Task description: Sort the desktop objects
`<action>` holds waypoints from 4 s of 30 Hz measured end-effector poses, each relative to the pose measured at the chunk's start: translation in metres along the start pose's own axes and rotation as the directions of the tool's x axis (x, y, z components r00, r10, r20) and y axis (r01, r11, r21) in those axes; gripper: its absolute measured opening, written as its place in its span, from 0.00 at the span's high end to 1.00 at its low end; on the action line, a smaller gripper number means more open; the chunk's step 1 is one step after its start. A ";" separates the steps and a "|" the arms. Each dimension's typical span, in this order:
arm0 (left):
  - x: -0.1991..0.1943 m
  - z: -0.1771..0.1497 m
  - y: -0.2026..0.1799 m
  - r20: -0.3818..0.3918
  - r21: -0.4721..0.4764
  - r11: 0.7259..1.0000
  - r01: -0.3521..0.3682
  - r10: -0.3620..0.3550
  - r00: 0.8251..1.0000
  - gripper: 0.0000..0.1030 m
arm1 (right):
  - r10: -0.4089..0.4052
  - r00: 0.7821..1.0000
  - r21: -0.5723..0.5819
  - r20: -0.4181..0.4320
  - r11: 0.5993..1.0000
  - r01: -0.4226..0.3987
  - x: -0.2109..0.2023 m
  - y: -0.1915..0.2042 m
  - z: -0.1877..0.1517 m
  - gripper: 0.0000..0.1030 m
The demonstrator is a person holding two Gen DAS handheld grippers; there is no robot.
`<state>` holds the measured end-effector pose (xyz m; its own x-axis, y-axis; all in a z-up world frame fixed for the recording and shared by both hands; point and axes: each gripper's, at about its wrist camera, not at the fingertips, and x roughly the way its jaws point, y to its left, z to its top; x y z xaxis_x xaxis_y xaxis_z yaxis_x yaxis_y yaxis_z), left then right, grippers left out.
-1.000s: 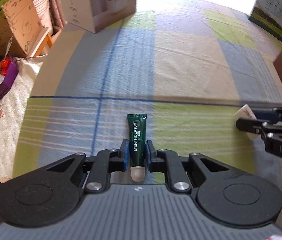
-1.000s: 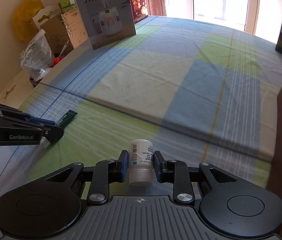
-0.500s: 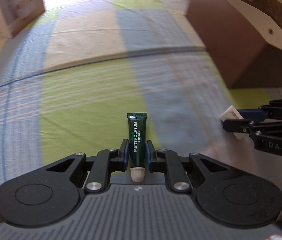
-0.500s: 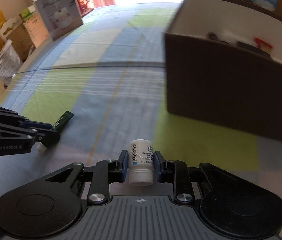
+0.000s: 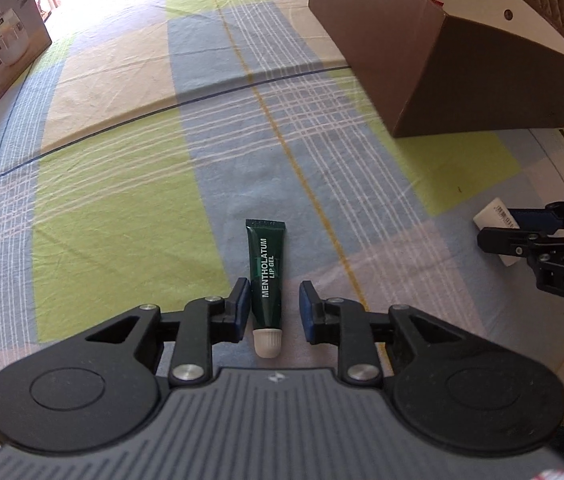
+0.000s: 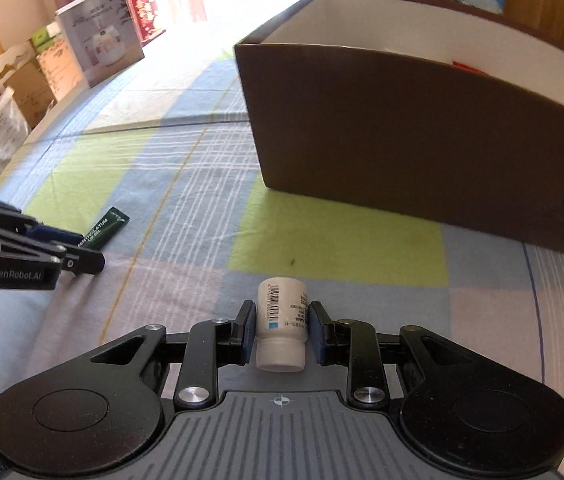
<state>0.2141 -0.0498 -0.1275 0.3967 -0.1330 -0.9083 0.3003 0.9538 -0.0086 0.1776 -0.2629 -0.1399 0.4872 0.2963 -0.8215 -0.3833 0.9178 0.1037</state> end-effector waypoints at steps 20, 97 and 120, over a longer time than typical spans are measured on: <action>-0.029 -0.004 -0.043 0.030 -0.066 0.995 0.072 -0.070 0.997 0.88 | 0.139 0.990 0.016 0.006 0.990 -0.139 -0.052 -0.038 0.004 0.76; -0.018 0.222 -0.128 0.243 -0.066 0.997 -0.029 0.044 0.969 0.32 | 0.080 0.980 0.285 0.184 0.950 -0.131 -0.047 -0.233 0.155 0.21; -0.135 0.078 -0.078 0.320 -0.089 0.986 -0.140 0.162 0.934 0.04 | -0.085 0.965 0.195 0.249 0.980 0.037 -0.151 -0.094 0.045 0.02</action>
<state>0.2044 -0.1269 0.0285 0.6961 -0.0562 -0.7157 0.1633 0.9832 0.0817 0.1759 -0.3820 -0.0004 0.6979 0.2732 -0.6621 -0.2048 0.9619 0.1811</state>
